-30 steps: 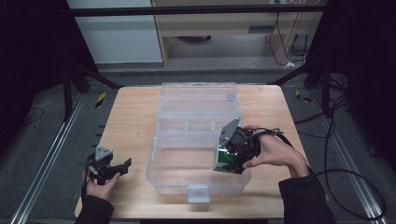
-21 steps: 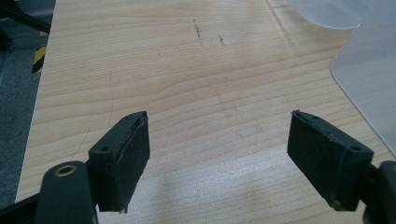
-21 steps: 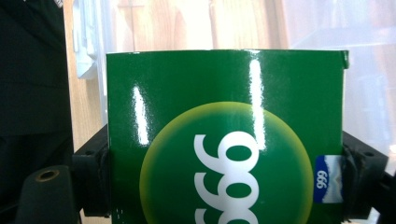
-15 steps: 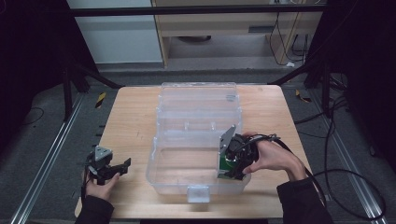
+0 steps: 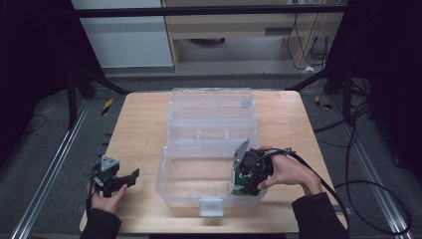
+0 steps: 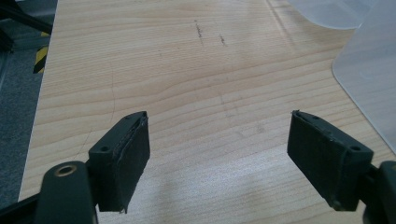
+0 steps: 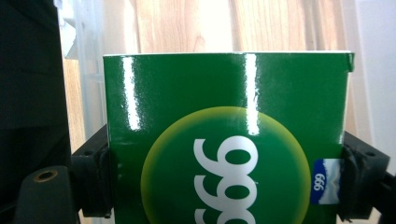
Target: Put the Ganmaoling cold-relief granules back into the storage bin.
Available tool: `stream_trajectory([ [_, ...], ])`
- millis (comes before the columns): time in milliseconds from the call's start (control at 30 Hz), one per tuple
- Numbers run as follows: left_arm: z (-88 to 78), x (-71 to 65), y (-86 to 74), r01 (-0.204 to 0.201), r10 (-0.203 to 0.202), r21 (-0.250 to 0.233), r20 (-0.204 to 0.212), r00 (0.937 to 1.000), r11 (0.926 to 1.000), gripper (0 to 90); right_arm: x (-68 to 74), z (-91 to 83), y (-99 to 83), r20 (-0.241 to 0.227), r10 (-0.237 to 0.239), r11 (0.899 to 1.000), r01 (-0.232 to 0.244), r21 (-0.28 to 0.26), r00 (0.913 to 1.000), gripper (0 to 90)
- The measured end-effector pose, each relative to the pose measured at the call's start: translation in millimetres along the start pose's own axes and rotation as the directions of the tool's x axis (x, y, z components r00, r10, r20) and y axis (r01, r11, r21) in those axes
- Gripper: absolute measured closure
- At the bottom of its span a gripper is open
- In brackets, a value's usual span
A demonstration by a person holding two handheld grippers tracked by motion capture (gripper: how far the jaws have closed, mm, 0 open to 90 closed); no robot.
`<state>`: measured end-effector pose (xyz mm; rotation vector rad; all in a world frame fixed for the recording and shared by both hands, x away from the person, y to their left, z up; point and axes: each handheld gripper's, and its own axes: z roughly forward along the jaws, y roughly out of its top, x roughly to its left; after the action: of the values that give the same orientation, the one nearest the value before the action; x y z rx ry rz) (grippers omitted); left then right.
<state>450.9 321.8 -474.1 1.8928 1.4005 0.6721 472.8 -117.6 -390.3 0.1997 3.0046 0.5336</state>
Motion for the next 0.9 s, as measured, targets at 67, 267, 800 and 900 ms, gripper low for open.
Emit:
stream_trajectory([
  [67,0.1,-0.1,0.0,-0.001,0.001,0.000,0.000,1.0000,1.0000,20.4,0.2,4.3,-1.7,-0.004,0.012,1.000,-0.012,-0.005,0.9999,15.3],
  [267,0.1,0.1,0.0,0.000,0.000,0.001,0.000,1.0000,1.0000,20.4,-0.2,10.5,-3.2,-0.005,0.017,1.000,-0.017,-0.005,0.9998,14.7],
  [800,0.7,-0.1,0.0,-0.003,0.003,0.004,0.004,1.0000,1.0000,20.4,-0.1,10.5,-5.1,0.003,0.020,0.999,-0.020,0.040,0.9998,11.8],
  [900,0.5,-0.3,0.0,-0.002,0.002,0.003,0.003,1.0000,1.0000,20.4,0.6,0.1,-6.6,0.002,0.036,0.999,-0.036,-0.011,0.9994,11.9],
])
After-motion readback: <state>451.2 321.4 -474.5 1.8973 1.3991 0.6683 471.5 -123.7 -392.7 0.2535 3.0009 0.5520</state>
